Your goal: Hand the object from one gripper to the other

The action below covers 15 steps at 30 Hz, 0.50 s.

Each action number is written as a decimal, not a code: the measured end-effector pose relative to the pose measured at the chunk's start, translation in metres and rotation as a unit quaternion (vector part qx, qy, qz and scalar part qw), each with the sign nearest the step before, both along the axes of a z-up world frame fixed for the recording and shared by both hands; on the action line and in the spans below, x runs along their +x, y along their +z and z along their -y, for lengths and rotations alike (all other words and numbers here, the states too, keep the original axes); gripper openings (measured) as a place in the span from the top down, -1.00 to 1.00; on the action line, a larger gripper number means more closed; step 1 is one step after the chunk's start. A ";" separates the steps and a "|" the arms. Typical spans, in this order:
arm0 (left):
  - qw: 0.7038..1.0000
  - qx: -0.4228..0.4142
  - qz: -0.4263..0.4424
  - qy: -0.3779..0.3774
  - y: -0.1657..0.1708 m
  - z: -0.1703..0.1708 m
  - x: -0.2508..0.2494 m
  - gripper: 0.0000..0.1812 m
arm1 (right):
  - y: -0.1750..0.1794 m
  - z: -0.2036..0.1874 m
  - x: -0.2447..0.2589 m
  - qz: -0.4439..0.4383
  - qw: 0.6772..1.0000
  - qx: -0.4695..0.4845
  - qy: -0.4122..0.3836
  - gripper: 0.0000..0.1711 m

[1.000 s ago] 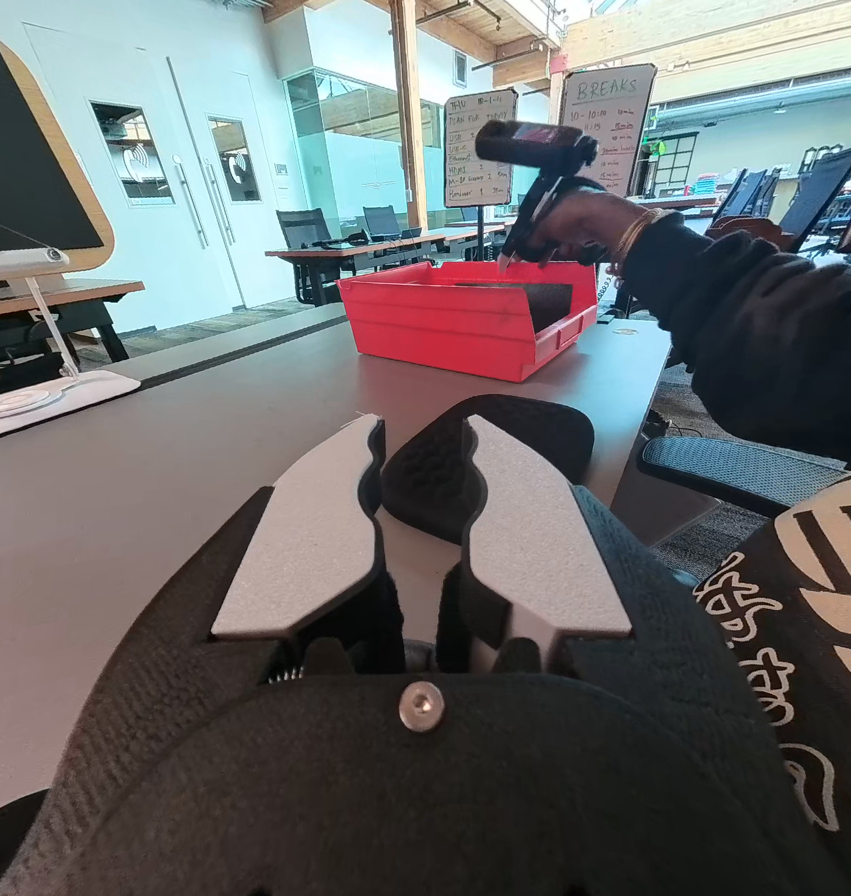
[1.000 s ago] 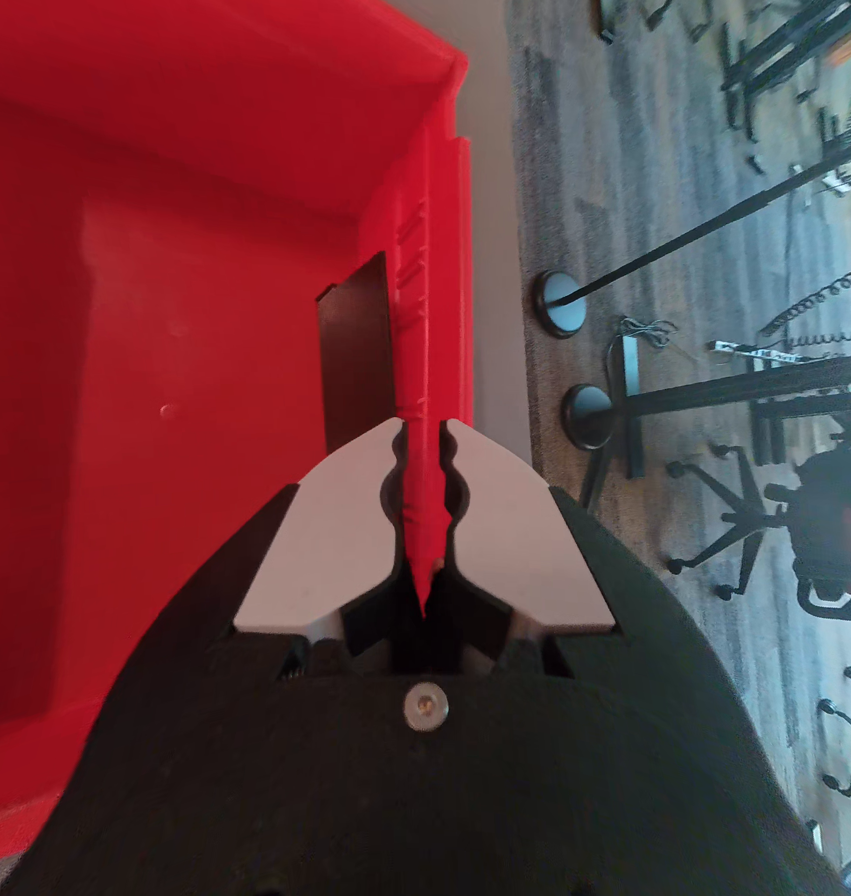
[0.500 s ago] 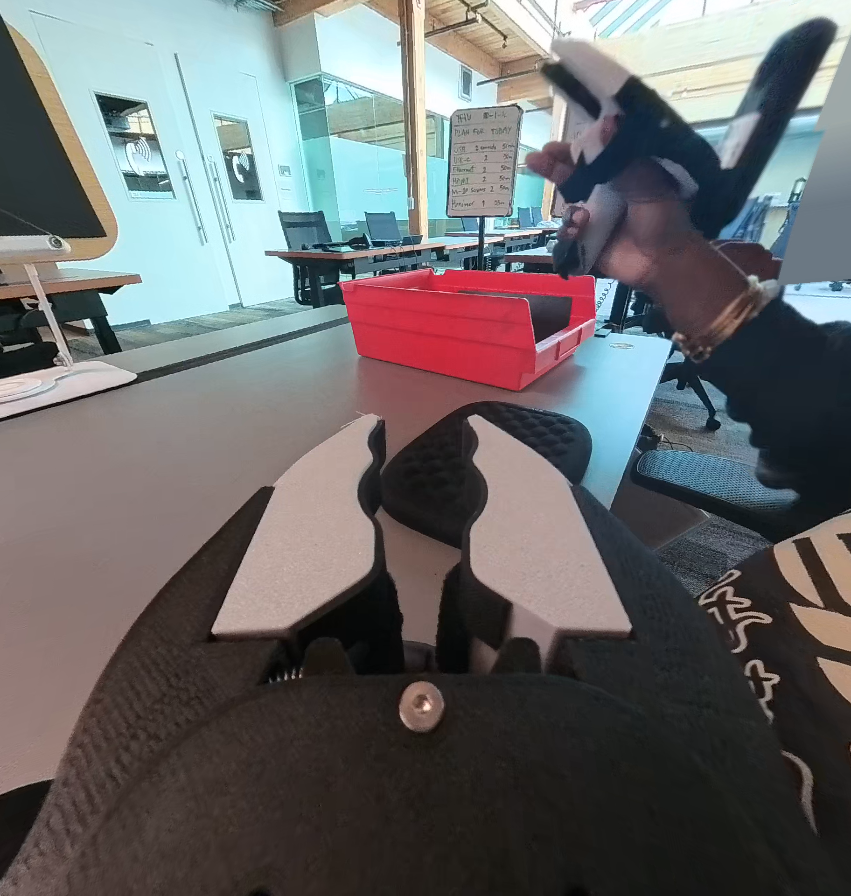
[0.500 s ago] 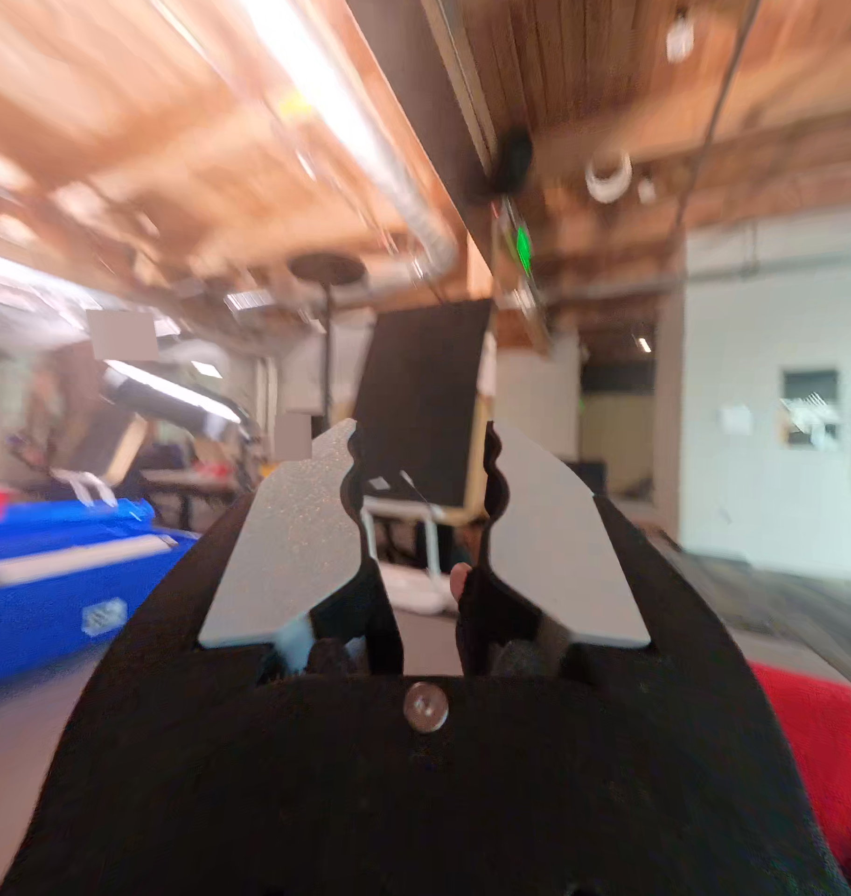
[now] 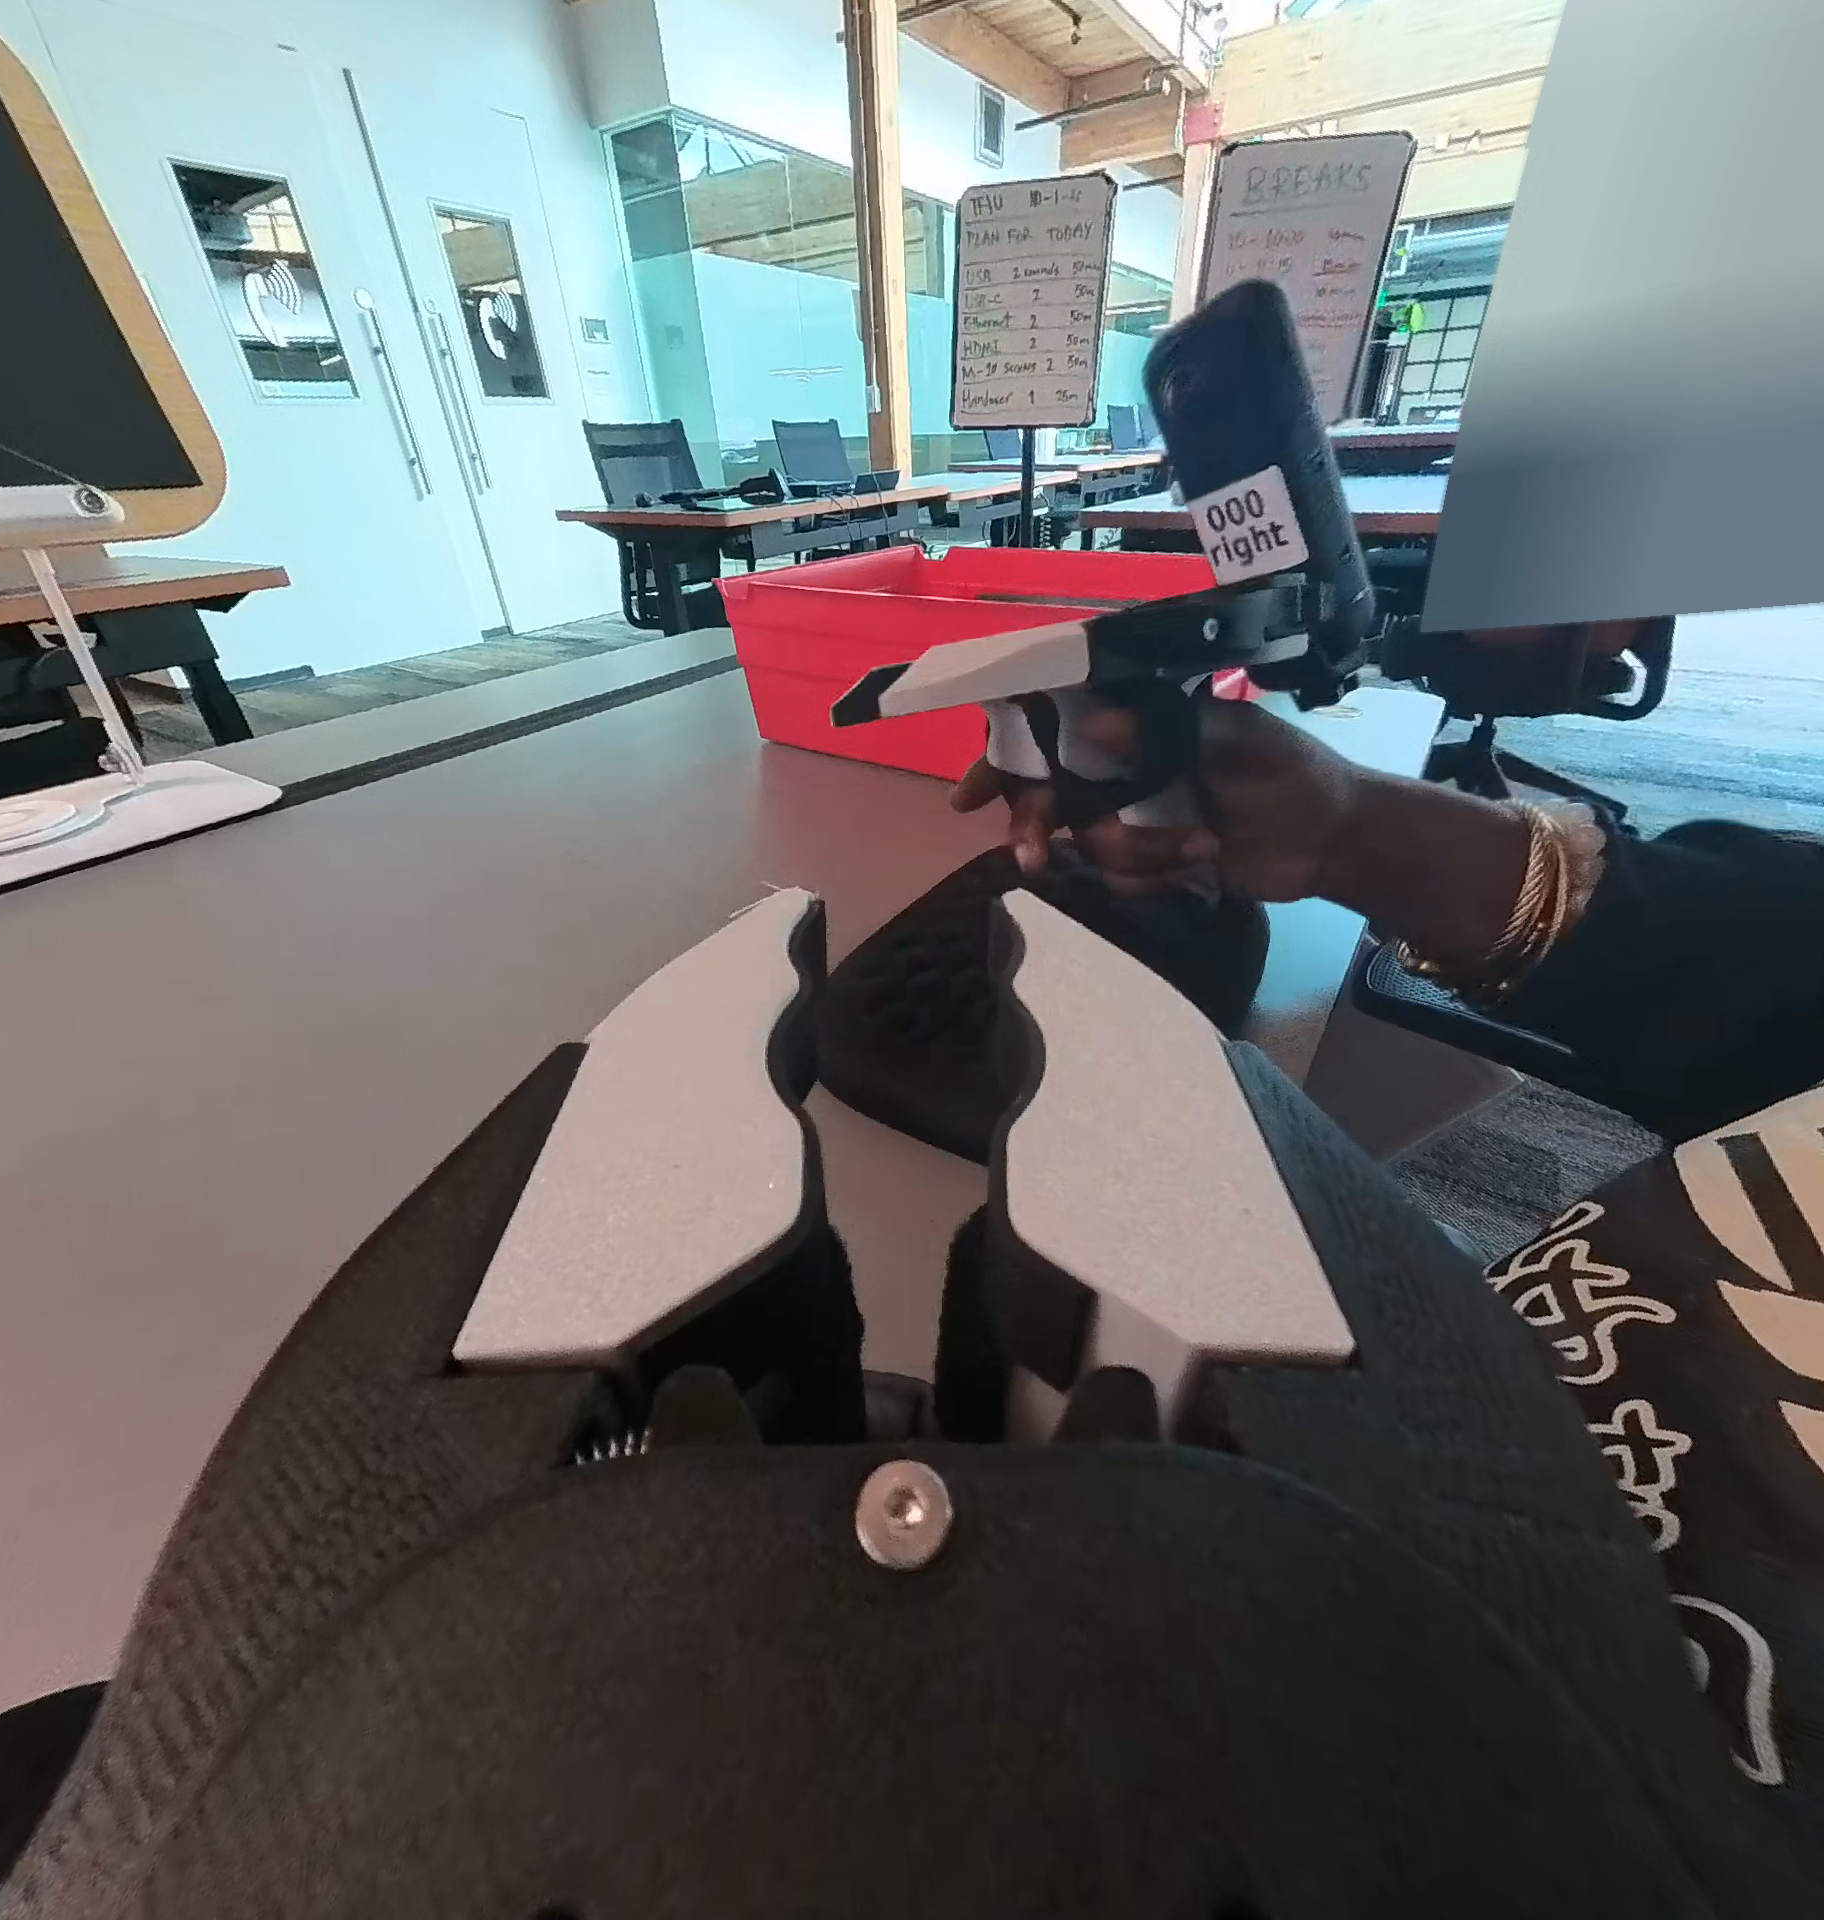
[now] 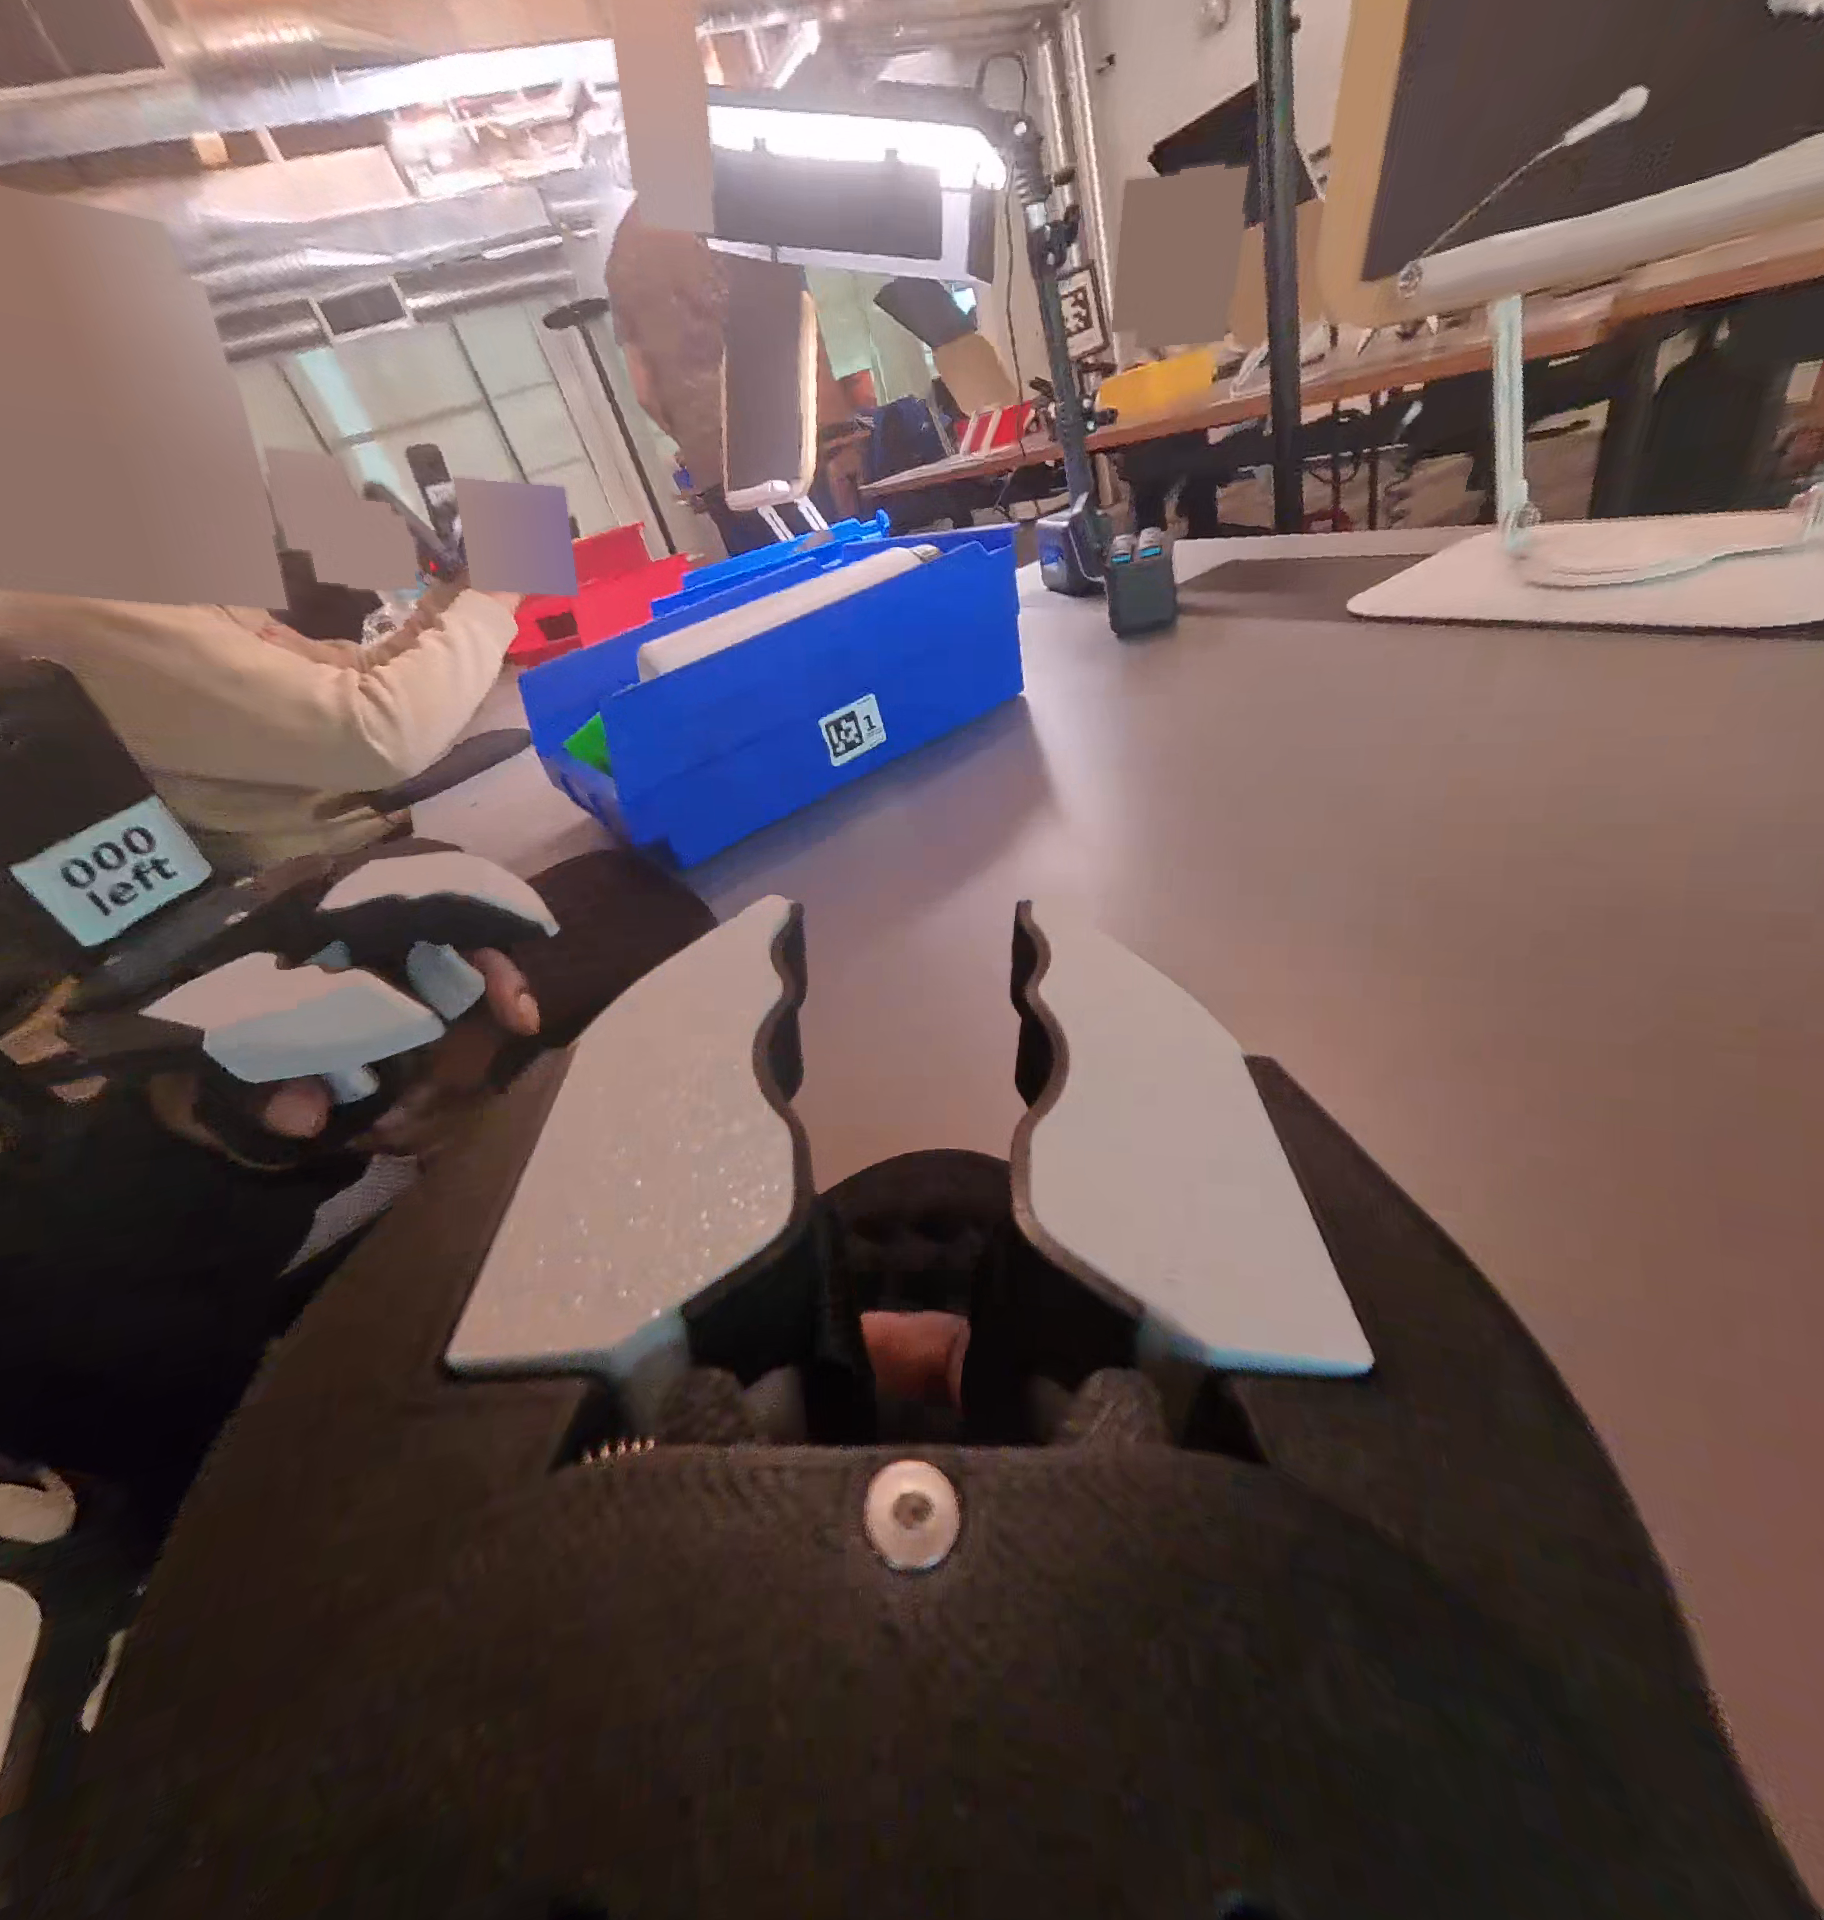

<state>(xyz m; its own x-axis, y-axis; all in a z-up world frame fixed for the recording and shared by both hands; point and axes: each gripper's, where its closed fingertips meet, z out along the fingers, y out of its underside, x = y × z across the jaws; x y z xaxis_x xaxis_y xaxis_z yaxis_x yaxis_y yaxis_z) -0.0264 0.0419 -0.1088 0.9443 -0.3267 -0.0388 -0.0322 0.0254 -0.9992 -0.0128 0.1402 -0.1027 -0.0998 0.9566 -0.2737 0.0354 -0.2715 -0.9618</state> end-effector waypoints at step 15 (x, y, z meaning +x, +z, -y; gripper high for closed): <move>0.892 -0.115 -0.079 0.429 0.032 0.108 -0.227 0.47 | 0.011 0.003 0.008 -0.049 0.998 0.041 -0.015 0.66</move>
<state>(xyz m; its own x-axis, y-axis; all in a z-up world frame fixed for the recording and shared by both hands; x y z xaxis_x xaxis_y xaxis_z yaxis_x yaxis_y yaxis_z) -0.2538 -0.0657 -0.0766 0.8391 0.4982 -0.2182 -0.0816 -0.2814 -0.9561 -0.0043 0.1368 -0.0920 -0.0936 0.9782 -0.1852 -0.0660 -0.1917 -0.9792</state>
